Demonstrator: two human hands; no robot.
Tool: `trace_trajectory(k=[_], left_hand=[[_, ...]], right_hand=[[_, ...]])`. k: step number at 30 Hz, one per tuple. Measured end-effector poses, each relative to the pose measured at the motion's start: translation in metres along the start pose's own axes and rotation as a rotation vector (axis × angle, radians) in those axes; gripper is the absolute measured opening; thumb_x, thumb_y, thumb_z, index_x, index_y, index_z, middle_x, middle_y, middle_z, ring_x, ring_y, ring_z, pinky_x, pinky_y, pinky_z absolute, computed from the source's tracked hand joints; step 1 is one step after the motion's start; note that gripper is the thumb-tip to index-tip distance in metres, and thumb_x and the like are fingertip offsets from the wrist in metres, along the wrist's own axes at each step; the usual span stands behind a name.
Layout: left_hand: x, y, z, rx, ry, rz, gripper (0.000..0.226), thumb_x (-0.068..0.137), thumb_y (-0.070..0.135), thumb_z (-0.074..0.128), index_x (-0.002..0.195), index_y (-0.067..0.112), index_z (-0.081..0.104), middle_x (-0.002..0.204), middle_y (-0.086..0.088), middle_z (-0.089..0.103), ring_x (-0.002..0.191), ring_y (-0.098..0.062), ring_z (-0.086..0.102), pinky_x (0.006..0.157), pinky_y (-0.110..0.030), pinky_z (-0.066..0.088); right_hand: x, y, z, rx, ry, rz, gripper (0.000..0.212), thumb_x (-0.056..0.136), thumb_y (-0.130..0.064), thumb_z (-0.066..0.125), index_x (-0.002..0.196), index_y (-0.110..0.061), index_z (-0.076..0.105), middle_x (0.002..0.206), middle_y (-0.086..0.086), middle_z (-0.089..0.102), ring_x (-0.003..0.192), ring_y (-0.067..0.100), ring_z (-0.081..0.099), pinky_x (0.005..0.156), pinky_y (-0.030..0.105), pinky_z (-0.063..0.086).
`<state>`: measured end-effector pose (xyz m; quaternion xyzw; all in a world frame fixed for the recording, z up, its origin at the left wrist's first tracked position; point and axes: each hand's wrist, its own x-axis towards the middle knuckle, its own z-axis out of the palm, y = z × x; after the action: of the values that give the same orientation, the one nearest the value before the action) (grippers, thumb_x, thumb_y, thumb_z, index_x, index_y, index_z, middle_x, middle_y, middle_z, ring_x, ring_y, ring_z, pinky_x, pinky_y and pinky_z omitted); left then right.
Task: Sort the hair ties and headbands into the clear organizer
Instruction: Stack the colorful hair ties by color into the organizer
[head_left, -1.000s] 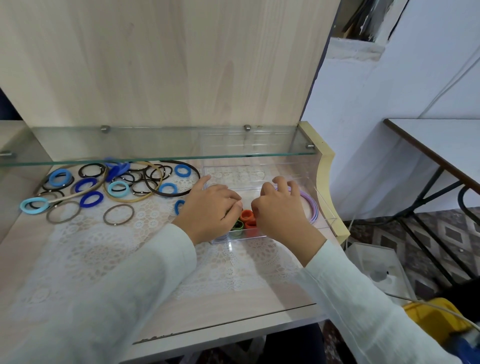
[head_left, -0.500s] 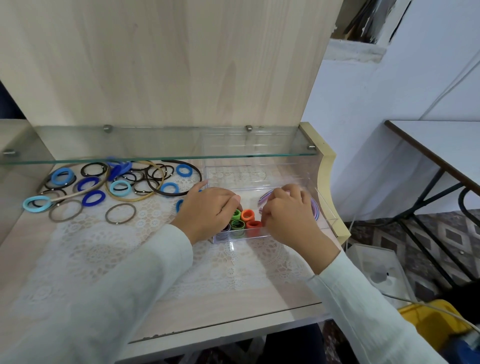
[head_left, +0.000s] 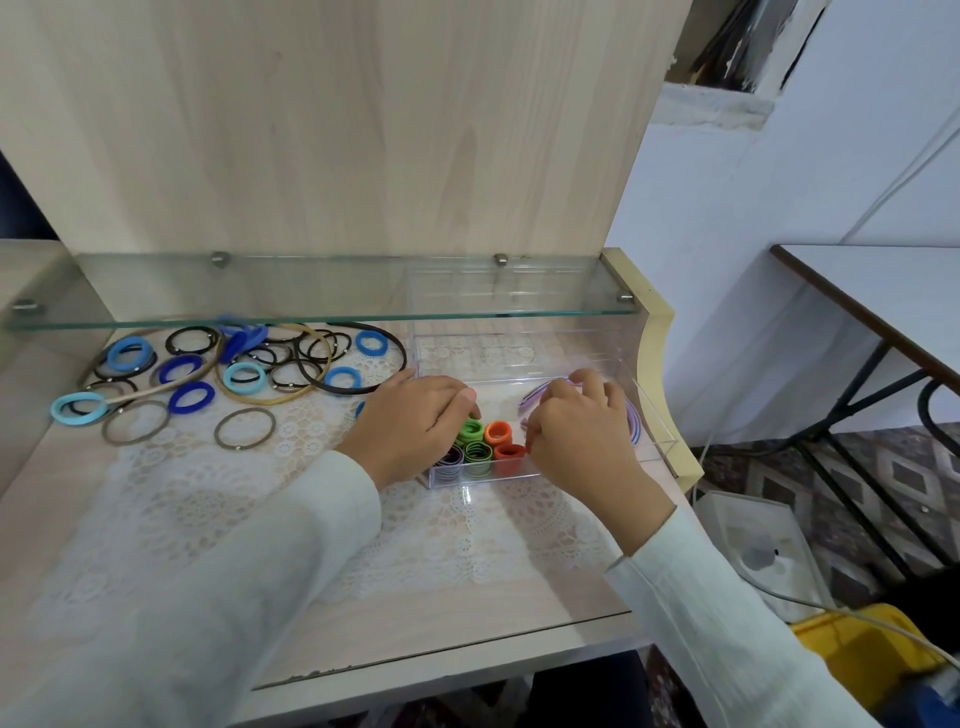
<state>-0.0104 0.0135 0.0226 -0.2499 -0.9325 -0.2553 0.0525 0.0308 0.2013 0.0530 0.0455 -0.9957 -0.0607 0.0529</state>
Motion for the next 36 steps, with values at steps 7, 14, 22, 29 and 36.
trace_trajectory(k=[7, 14, 22, 29, 36], left_hand=[[-0.004, 0.000, -0.003, 0.087, -0.027, 0.042, 0.080, 0.089, 0.055, 0.003, 0.114, 0.021, 0.071, 0.127, 0.013, 0.063, 0.127, -0.004, 0.046, 0.114, -0.025, 0.010], [-0.005, -0.003, -0.002, 0.067, -0.049, 0.019, 0.082, 0.087, 0.058, 0.001, 0.120, 0.023, 0.068, 0.130, 0.013, 0.061, 0.135, -0.007, 0.040, 0.117, -0.032, 0.013], [-0.012, -0.005, -0.002, 0.055, 0.017, 0.076, 0.066, 0.094, 0.050, 0.011, 0.121, 0.025, 0.065, 0.134, 0.008, 0.058, 0.130, -0.007, 0.044, 0.114, -0.029, 0.017], [-0.040, -0.017, -0.001, 0.030, 0.334, 0.047, 0.040, 0.097, 0.036, 0.034, 0.129, 0.022, 0.053, 0.153, 0.000, 0.035, 0.135, -0.018, 0.040, 0.105, -0.038, 0.034], [-0.069, -0.039, -0.016, 0.139, 0.611, -0.166, 0.028, 0.088, 0.026, 0.049, 0.113, 0.017, 0.059, 0.125, -0.002, 0.056, 0.111, -0.021, 0.055, 0.090, -0.039, 0.042]], right_hand=[[0.010, 0.001, 0.003, 0.214, -0.063, -0.033, 0.031, 0.095, -0.026, 0.049, 0.119, -0.040, 0.064, 0.134, -0.006, 0.045, 0.131, 0.026, 0.026, 0.104, 0.039, 0.025], [0.012, 0.001, 0.007, 0.234, -0.070, -0.030, 0.033, 0.094, -0.023, 0.049, 0.116, -0.044, 0.064, 0.130, -0.007, 0.049, 0.127, 0.025, 0.028, 0.102, 0.039, 0.027], [0.013, 0.002, 0.013, 0.238, -0.035, -0.003, 0.034, 0.093, -0.022, 0.049, 0.114, -0.044, 0.063, 0.127, -0.008, 0.050, 0.127, 0.024, 0.029, 0.103, 0.040, 0.027], [0.013, -0.016, 0.013, 0.576, 0.174, 0.062, 0.042, 0.083, -0.004, 0.048, 0.116, -0.023, 0.064, 0.121, 0.001, 0.056, 0.113, 0.024, 0.039, 0.092, 0.033, 0.034], [0.005, -0.087, -0.003, 0.966, 0.518, -0.008, 0.022, 0.086, -0.005, 0.053, 0.106, -0.011, 0.060, 0.103, -0.001, 0.056, 0.093, 0.011, 0.054, 0.081, 0.016, 0.042]])
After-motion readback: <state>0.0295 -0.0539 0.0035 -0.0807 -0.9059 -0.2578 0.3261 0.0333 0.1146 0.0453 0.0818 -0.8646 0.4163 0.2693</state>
